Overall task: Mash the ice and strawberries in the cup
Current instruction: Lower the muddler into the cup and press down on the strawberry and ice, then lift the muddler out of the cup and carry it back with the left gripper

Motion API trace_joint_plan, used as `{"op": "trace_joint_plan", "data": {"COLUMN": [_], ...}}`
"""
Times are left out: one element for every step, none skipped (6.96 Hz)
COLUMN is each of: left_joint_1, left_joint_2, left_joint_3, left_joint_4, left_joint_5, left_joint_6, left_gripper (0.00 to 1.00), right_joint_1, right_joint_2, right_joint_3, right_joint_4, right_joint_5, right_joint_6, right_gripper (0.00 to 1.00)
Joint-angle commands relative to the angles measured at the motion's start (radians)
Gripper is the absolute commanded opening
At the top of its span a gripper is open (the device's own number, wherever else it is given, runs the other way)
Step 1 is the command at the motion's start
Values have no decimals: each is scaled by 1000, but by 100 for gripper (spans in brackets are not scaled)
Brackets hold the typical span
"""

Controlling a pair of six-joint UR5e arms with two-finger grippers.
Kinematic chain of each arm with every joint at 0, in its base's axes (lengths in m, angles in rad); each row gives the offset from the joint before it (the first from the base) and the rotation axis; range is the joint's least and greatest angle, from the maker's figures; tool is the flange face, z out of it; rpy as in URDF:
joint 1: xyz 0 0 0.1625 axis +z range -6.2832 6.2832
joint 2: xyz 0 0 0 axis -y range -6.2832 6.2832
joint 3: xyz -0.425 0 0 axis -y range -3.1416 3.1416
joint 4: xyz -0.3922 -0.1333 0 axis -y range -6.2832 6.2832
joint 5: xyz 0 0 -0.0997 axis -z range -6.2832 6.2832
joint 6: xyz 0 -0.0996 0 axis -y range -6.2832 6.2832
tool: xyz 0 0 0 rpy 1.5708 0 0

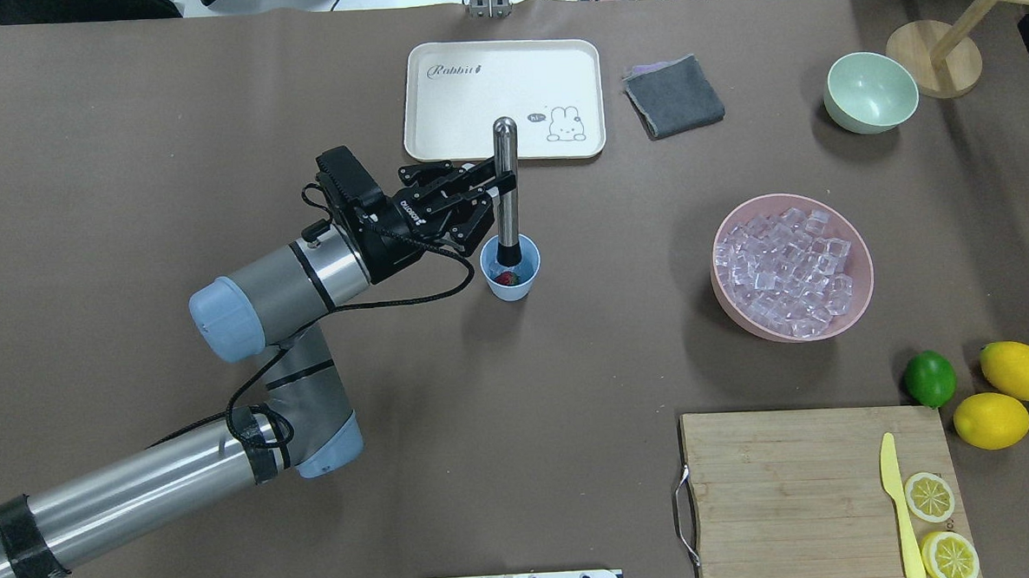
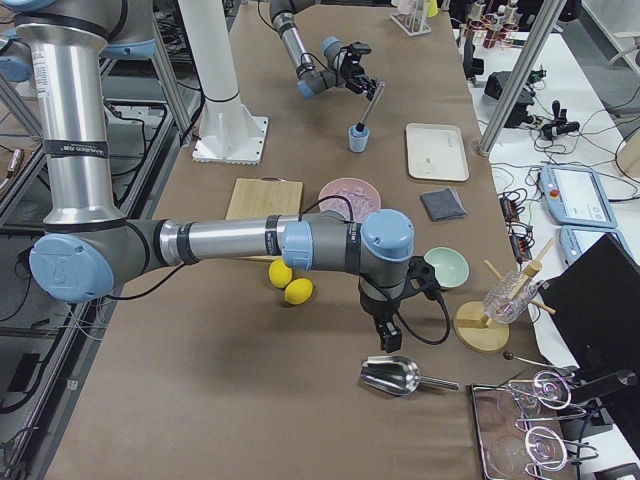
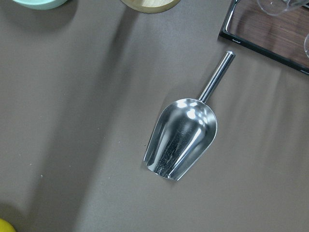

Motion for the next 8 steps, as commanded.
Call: {"op": "trace_joint_plan", "data": {"left_joint_1": [6,-3,-25,-45,-86,-155,-227,-297], "left_joint_2": [-1,-2,4,26,68,133,175,215], "left_joint_3": [10,-5,-55,-104,-219,-334,-412,-468], "left_joint_4": [1,4,20,74,179,326,496,662], "left_joint_5": [-1,-1,-9,-24,-96,-210,-342,-482], "left_joint_6": [2,-1,-14,-70,-189,-293,-334,-374], "left_gripper": [0,0,0,0,0,0,0,0], "right_joint_1": [0,0,0,0,0,0,0,0], "right_joint_2": [6,6,7,6,6,6,4,1], "right_joint_3": [-4,-4,-3,-3,-4,-6,-6,-6], "right_joint_4": [-1,1,0,-1,-1,1,3,1], "right_joint_5": [-4,-4,-4,-6,-6,-1,-6,-7], "right_joint_6": [0,0,0,0,0,2,2,2], "right_gripper": [99,99,99,99,99,99,99,99]}}
